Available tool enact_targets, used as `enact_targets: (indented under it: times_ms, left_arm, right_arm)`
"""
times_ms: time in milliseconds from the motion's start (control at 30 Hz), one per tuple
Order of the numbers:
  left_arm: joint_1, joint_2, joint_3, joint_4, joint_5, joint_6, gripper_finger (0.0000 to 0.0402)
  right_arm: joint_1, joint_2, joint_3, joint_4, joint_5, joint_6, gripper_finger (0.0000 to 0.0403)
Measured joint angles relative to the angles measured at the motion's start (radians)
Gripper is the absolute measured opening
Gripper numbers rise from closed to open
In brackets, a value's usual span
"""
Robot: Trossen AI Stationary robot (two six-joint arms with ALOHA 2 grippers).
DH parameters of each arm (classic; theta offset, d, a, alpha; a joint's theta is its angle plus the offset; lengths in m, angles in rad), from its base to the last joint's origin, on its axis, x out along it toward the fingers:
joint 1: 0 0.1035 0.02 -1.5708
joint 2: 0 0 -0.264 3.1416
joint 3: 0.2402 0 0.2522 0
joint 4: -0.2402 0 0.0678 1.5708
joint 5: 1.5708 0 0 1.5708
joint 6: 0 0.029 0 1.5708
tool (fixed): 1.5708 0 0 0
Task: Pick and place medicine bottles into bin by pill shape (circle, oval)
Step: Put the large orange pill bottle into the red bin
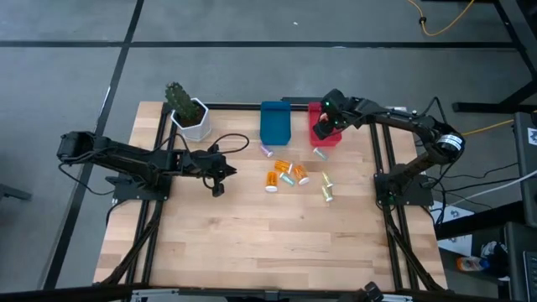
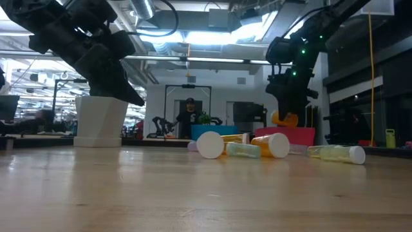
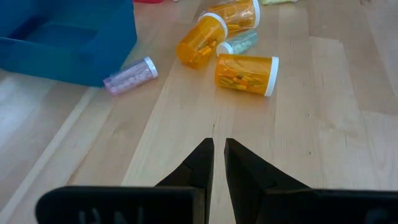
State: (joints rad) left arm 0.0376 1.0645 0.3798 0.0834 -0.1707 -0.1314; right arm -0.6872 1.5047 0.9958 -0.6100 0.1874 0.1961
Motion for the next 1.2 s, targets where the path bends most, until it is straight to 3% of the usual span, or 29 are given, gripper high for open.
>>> enact_targets:
  times_ms: [200,400,467,600,700,967,1200]
  left_arm:
    - [0.000,0.000,0.000,0.000,0.000,0.000,0.0035]
    - [0.000,0.000,0.000,0.002,-0.003,0.002,0.0035]
    - [0.000,0.000,-0.002,0.033,-0.029,0.008,0.0035]
    - [0.001,0.001,-0.001,0.156,-0.150,0.034,0.0035]
    - [-0.005,0.013,-0.001,0.169,-0.161,0.055,0.0035]
    - [-0.007,0.121,0.051,0.211,-0.157,0.056,0.0035]
    - [-0.008,0.266,0.145,0.200,-0.125,0.061,0.0035]
  right_arm:
    - [0.000,0.000,0.000,0.025,-0.006,0.004,0.0254]
    - [0.000,0.000,0.000,0.023,-0.007,0.005,0.0261]
    - [0.001,0.000,0.000,0.023,-0.014,0.005,0.0261]
    - [0.019,0.000,0.000,0.028,-0.141,0.004,0.0261]
    - [0.060,-0.008,0.000,0.047,-0.216,-0.020,0.0261]
    - [0.225,-0.095,0.000,0.142,-0.217,-0.049,0.0261]
    - [0.354,-0.066,0.000,0.110,-0.216,-0.056,0.0261]
